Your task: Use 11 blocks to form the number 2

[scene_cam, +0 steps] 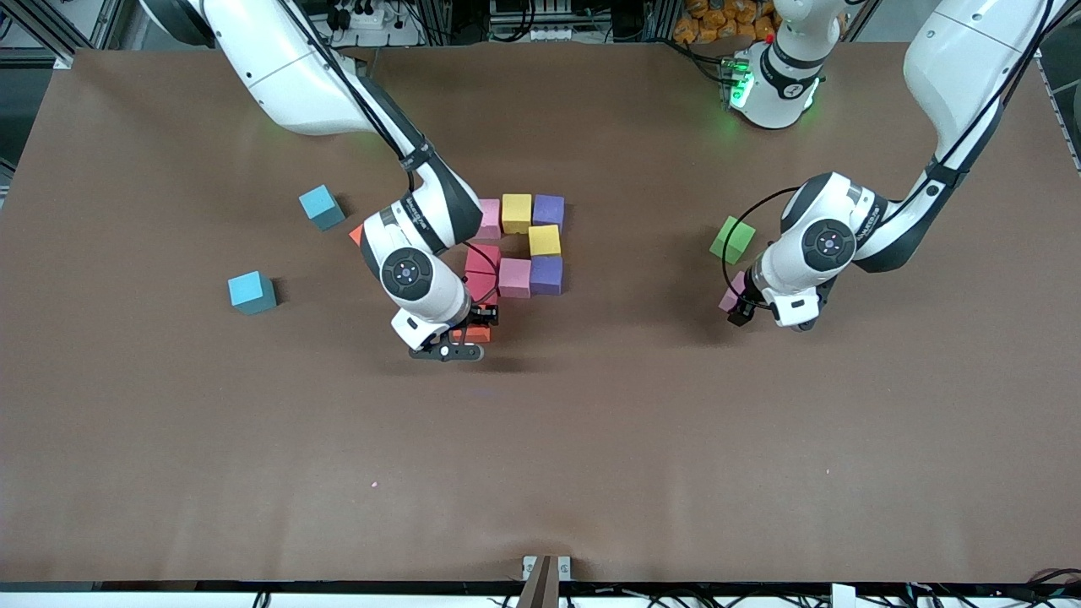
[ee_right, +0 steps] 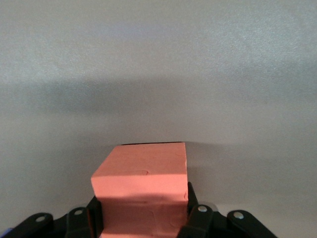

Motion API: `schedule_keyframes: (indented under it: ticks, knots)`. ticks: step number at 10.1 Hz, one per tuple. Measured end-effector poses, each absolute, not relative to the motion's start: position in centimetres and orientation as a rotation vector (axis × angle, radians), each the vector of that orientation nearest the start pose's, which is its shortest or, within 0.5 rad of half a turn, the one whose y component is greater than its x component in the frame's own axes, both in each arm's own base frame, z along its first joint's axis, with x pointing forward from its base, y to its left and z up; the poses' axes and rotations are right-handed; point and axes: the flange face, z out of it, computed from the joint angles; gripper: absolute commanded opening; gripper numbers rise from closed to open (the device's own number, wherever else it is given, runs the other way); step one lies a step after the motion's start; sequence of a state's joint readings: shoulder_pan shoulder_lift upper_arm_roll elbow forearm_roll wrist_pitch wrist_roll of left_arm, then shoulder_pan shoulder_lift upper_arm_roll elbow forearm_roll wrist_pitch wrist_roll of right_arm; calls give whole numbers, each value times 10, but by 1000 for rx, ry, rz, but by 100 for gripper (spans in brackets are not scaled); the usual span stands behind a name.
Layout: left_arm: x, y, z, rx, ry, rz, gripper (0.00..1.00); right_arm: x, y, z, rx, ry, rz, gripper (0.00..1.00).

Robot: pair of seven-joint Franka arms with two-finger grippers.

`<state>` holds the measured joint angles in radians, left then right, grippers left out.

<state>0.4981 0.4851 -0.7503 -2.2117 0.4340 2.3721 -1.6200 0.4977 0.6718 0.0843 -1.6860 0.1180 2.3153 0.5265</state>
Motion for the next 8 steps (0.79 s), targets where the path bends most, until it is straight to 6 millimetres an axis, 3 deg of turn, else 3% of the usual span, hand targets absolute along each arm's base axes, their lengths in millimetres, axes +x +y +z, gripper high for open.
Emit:
schedule_keyframes:
  ticks: [1,2,3,8]
  knots:
    - [513,-140,200,-2635,-1541,198,100,566,368,206,-3038,68,156,59]
    - [513,-140,200,-2635,-1541,198,100,566,368,205,-3038,69,155,90]
    - [513,-140,200,-2635,-1541,198,100,566,368,204,-3038,71,156,100]
    - [512,-140,200,-2635,-1541,199,100,568,369,206,-3034,76,142,100]
